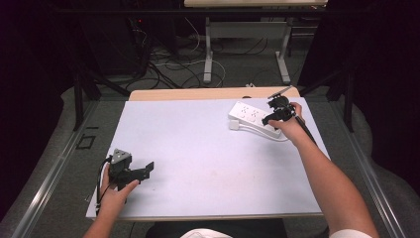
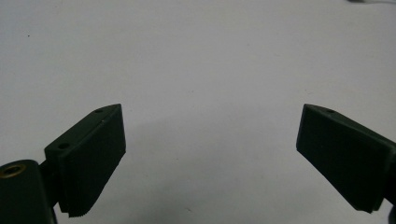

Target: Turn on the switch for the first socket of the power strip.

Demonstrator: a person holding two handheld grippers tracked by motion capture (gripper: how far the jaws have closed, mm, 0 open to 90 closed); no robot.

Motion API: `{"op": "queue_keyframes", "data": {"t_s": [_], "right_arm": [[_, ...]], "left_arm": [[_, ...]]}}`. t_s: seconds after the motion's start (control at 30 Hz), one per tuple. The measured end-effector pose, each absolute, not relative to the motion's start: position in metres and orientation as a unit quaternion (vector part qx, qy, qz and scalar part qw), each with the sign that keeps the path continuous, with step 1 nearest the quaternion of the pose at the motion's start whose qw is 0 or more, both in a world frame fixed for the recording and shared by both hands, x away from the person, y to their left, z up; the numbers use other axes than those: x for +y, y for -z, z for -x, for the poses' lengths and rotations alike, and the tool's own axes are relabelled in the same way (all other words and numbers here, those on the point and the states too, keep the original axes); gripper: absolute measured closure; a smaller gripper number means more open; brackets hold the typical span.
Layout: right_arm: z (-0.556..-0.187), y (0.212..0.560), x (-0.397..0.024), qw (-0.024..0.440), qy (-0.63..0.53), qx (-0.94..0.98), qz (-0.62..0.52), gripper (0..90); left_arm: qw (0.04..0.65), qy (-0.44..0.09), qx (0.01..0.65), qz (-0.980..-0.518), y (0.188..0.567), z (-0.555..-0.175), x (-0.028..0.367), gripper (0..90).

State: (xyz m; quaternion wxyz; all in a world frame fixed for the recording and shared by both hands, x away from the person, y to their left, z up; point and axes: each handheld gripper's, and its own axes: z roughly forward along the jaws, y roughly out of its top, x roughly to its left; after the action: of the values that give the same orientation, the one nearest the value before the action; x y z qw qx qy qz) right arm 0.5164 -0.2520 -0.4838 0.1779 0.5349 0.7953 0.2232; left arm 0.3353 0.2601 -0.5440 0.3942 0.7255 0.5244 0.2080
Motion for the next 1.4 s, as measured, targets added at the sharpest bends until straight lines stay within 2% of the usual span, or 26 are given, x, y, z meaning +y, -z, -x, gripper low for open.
{"op": "queue_keyframes", "data": {"t_s": [0.8, 1.17, 1.4], "right_arm": [[-0.524, 0.492, -0.248, 0.182, -0.235, 0.789, -0.538, 36.1], [-0.53, 0.497, -0.251, 0.18, -0.233, 0.788, -0.54, 51.8], [-0.531, 0.501, -0.25, 0.175, -0.23, 0.789, -0.541, 68.8]], "left_arm": [[0.395, -0.209, 0.524, -0.725, 0.544, -0.336, 0.26, 8.4], [0.391, -0.204, 0.523, -0.729, 0.544, -0.336, 0.26, 8.6], [0.391, -0.204, 0.524, -0.729, 0.544, -0.336, 0.26, 8.6]]}}
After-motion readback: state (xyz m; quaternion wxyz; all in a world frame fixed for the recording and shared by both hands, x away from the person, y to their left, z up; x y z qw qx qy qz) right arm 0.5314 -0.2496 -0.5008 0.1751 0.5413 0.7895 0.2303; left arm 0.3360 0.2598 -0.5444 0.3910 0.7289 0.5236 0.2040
